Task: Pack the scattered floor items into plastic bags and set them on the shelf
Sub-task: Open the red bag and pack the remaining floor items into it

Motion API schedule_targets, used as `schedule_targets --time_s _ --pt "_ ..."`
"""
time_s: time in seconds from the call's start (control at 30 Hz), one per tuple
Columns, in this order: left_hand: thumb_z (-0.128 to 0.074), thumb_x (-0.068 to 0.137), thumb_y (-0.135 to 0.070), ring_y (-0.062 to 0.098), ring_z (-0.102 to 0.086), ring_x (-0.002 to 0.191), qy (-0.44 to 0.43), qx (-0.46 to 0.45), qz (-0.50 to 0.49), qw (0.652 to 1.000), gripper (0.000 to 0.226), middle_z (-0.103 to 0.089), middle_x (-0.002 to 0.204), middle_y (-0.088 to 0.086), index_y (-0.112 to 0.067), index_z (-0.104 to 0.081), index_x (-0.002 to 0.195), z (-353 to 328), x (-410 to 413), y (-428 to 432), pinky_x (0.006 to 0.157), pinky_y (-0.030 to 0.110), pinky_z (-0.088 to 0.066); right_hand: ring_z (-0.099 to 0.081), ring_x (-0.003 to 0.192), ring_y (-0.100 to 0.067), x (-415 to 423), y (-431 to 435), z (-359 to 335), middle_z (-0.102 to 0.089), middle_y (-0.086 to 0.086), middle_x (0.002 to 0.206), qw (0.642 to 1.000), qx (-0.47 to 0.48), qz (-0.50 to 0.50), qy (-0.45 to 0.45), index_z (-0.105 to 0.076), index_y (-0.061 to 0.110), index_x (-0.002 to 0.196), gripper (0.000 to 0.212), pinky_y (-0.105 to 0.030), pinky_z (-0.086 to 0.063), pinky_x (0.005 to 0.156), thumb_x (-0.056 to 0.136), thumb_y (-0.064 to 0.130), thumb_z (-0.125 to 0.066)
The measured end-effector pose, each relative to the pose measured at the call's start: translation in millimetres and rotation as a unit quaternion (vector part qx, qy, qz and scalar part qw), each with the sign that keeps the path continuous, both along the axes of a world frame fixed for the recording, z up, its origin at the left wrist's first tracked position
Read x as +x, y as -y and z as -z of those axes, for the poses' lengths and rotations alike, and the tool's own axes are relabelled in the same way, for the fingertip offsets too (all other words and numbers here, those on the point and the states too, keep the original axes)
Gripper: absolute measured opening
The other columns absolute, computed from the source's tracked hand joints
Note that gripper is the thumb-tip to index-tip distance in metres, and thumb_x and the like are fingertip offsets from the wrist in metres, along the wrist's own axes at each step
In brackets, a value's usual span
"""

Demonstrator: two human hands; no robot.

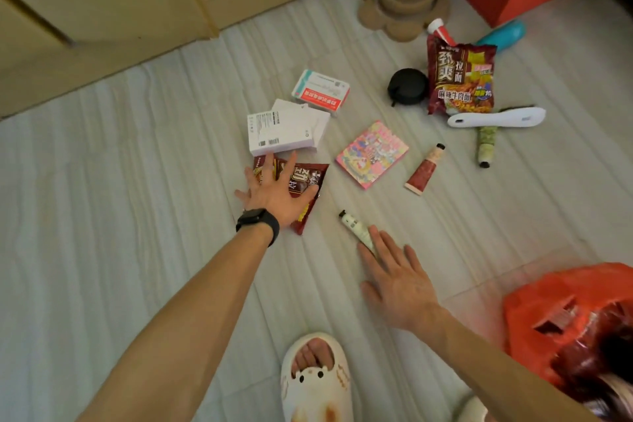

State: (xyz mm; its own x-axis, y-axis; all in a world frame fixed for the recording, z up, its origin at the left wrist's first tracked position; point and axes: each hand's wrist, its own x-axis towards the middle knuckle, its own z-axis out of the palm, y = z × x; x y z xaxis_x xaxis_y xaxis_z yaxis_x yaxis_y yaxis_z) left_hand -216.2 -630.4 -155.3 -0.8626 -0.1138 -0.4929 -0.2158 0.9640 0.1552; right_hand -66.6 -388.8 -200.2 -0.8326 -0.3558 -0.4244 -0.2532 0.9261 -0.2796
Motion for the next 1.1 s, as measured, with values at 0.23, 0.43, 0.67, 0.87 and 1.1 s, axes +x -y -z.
schedule_targets --time_s 0.23,0.43,0.67,0.87,1.1 --pt "-0.047 0.073 -0.085 0.042 0.007 0.145 0.007 -0.022 0.045 0.999 0.093 0.003 0.163 -0.007 -0.058 0.003 0.146 19 53 -15 0.107 0.070 -0.022 -0.055 0.113 -0.029 62 -56 -1 -0.058 -0.004 0.133 0.987 -0.045 0.114 -0.102 -0.068 0.019 0.107 0.027 -0.041 -0.056 0.087 0.091 0.037 -0.056" --pt "-0.060 0.074 -0.069 0.043 -0.006 0.142 0.056 -0.025 0.098 0.993 0.099 0.000 0.161 -0.004 -0.059 0.009 0.145 14 125 -8 0.106 0.063 -0.032 -0.057 0.084 -0.031 70 -43 -10 -0.060 -0.008 0.108 0.982 -0.033 0.181 -0.049 -0.062 0.011 0.099 0.011 -0.041 -0.053 0.066 0.092 0.020 -0.062" --pt "-0.061 0.082 -0.051 0.032 -0.044 0.119 0.094 0.035 0.066 0.993 0.076 -0.032 0.147 0.002 -0.049 -0.025 0.148 -6 145 -27 0.098 0.039 -0.047 -0.059 0.078 -0.024 88 -58 -64 -0.064 -0.003 0.097 0.941 -0.170 0.290 0.025 -0.052 0.023 0.118 0.025 -0.029 -0.040 0.066 0.094 0.017 -0.056" --pt "-0.068 0.075 -0.043 0.022 -0.059 0.104 0.116 0.102 0.194 0.969 0.070 -0.048 0.123 -0.001 -0.052 -0.041 0.139 -62 129 -87 0.094 0.030 -0.049 -0.065 0.048 -0.016 157 -108 -140 -0.070 -0.001 0.072 0.791 -0.335 0.510 0.038 -0.063 0.045 0.111 0.032 -0.027 -0.051 0.050 0.091 0.020 -0.065" --pt "-0.062 0.069 -0.051 0.014 -0.060 0.103 0.063 0.129 0.422 0.895 0.072 -0.048 0.117 -0.009 -0.057 -0.039 0.137 -164 126 -227 0.093 0.026 -0.047 -0.068 0.072 -0.019 226 -194 -134 -0.073 -0.005 0.092 0.567 -0.334 0.751 -0.061 -0.067 0.014 0.118 0.030 -0.039 -0.058 0.072 0.088 0.010 -0.068"
